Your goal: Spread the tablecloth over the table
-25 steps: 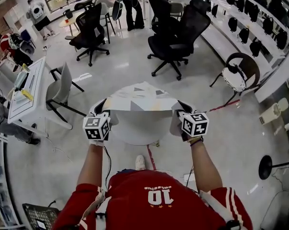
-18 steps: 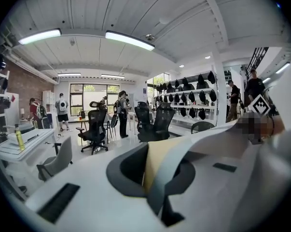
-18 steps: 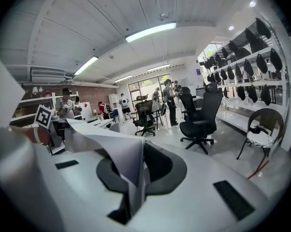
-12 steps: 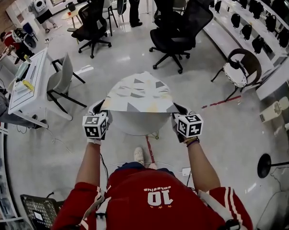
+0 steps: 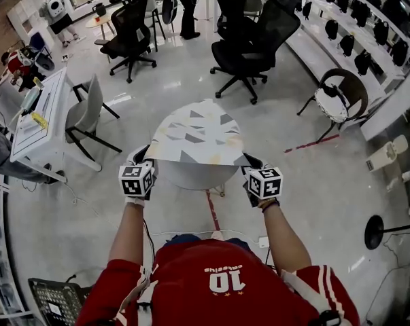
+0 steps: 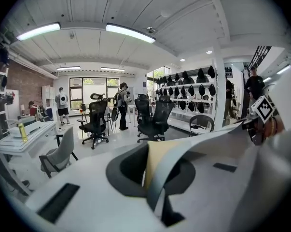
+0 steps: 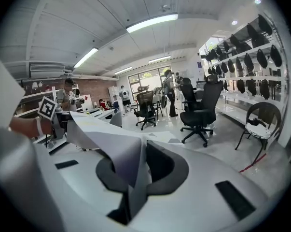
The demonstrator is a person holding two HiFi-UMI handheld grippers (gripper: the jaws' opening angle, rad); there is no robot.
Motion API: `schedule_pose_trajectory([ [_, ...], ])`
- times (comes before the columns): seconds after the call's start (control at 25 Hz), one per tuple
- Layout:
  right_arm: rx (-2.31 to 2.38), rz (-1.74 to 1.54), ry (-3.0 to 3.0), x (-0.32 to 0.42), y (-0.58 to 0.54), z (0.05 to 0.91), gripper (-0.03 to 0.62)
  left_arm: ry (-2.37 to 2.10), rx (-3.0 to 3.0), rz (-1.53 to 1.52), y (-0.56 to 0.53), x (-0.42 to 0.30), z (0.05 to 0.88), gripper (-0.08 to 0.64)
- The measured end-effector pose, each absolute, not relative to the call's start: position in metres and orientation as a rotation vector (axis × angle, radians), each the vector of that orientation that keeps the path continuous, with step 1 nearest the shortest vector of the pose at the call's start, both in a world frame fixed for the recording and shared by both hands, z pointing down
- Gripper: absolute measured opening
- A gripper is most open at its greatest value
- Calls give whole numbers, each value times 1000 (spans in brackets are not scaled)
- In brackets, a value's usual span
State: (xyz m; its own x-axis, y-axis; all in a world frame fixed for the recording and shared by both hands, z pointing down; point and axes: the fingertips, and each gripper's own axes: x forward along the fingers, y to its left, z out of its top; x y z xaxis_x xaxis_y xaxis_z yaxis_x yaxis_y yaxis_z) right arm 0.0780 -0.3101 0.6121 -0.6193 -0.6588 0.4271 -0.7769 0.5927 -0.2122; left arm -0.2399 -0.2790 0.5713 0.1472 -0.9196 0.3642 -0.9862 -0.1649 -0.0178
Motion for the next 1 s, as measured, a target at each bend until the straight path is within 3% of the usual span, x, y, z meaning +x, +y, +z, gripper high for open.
schedule_pose_trajectory([
  [0.36,1214,598,-2484,60,-298,622,44,-1738,2172,462,-266,-261,601,32],
  [0.72,1085,520,-2330,59,-260,653,78,-1708,2196,695,-247,-273,628,125],
  [1.0,983,461,-2270,64,-223,662,84,-1607,2195,793,-222,-278,654,136],
])
